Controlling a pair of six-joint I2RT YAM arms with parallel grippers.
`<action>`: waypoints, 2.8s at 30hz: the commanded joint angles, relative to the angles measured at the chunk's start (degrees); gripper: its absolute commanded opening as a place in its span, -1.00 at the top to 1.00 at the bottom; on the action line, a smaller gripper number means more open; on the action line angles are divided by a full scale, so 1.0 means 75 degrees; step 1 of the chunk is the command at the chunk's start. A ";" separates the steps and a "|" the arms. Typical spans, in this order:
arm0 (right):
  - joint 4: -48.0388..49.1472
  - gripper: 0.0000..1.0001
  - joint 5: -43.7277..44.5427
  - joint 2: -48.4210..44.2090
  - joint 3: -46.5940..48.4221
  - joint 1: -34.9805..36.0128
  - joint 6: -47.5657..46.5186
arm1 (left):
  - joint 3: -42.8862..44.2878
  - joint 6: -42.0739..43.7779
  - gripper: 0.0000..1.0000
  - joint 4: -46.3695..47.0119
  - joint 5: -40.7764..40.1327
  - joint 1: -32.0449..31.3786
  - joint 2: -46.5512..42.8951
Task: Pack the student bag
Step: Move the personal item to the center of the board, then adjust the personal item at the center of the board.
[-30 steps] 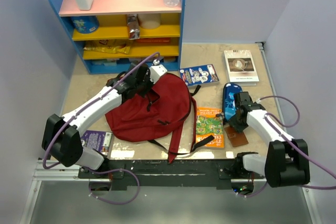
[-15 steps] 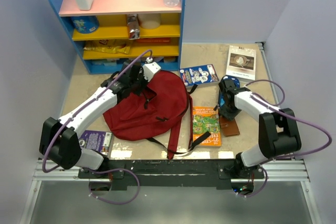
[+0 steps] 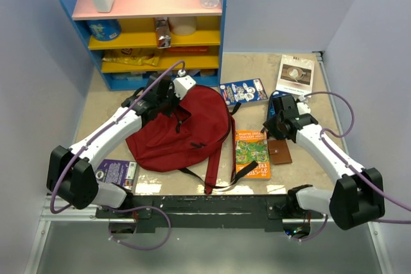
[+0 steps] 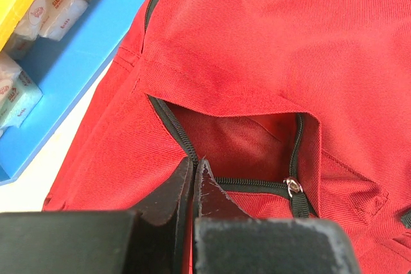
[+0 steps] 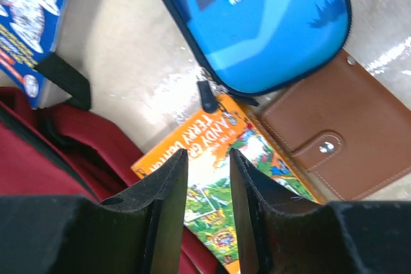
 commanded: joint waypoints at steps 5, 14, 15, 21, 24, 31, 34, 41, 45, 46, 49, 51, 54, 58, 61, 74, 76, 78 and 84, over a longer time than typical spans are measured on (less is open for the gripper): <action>0.0515 0.31 0.0151 0.2153 0.1361 0.0010 0.0031 | 0.0208 0.0043 1.00 0.0256 0.0017 0.0055 -0.0270; 0.0130 0.36 0.0735 0.2896 0.1948 -0.0165 -0.0121 | 0.0208 0.0078 1.00 0.0256 -0.0053 0.0066 -0.0294; -0.0057 0.37 0.0840 0.2861 0.1936 -0.0212 -0.0145 | 0.0196 0.0078 1.00 0.0256 -0.0042 0.0055 -0.0294; -0.0270 0.36 0.1345 0.2345 0.1714 -0.0786 -0.0425 | 0.0161 0.0090 1.00 0.0291 -0.0006 0.0055 -0.0294; -0.0445 0.36 0.1532 0.2322 0.1725 -0.1138 -0.0718 | 0.0149 0.0102 1.00 0.0291 -0.0018 0.0067 -0.0294; -0.0680 0.36 0.2094 0.2171 0.1878 -0.0988 -0.1082 | 0.0079 0.0125 1.00 0.0326 0.0005 0.0067 -0.0317; -0.0633 0.36 0.2400 0.1444 0.1819 -0.0331 -0.1141 | -0.0026 0.0125 1.00 0.0373 0.0017 0.0067 -0.0329; -0.1452 -0.16 0.1279 0.0471 0.0602 -0.0213 -0.0450 | 0.0032 0.0102 1.00 0.0338 0.0076 0.0067 -0.0352; -0.1769 -0.28 0.1006 0.0131 -0.0288 -0.0177 -0.0122 | 0.0032 0.0125 1.00 0.0350 0.0076 0.0067 -0.0340; -0.1851 -0.28 0.0994 0.0084 -0.0395 -0.0177 -0.0052 | 0.0043 0.0125 1.00 0.0338 0.0064 0.0055 -0.0329; -0.2273 -0.25 0.1040 0.0107 -0.0700 -0.0119 0.0358 | 0.0079 0.0137 1.00 0.0315 0.0076 0.0067 -0.0341; -0.2496 -0.29 0.1262 0.0375 -0.0782 -0.0119 0.0569 | 0.0125 0.0160 1.00 0.0280 0.0076 0.0067 -0.0341; -0.2566 -0.34 0.1380 0.0657 -0.0654 -0.0119 0.0745 | 0.0184 0.0149 1.00 0.0221 0.0076 0.0067 -0.0352; -0.2520 -0.43 0.1533 0.0821 -0.0536 -0.0130 0.0629 | 0.0196 0.0242 1.00 0.0174 0.0064 0.0067 -0.0399; -0.1924 -0.44 0.1405 0.0985 -0.0934 -0.0130 0.0430 | 0.0184 0.0278 1.00 0.0174 0.0029 0.0067 -0.0423; -0.1405 -0.23 0.0865 -0.0115 -0.1813 0.0021 0.0769 | 0.0196 0.0336 1.00 0.0139 0.0099 0.0067 -0.0399; -0.1453 -0.24 0.0877 -0.0139 -0.1860 0.0197 0.1014 | 0.0231 0.0371 1.00 0.0115 0.0134 0.0067 -0.0387; -0.1547 -0.22 0.0982 -0.0034 -0.1826 0.0244 0.1260 | 0.0301 0.0418 1.00 0.0092 0.0158 0.0067 -0.0364; -0.1816 -0.08 0.1310 0.0271 -0.1615 0.0361 0.1694 | 0.0383 0.0641 1.00 0.0022 0.0099 0.0067 -0.0446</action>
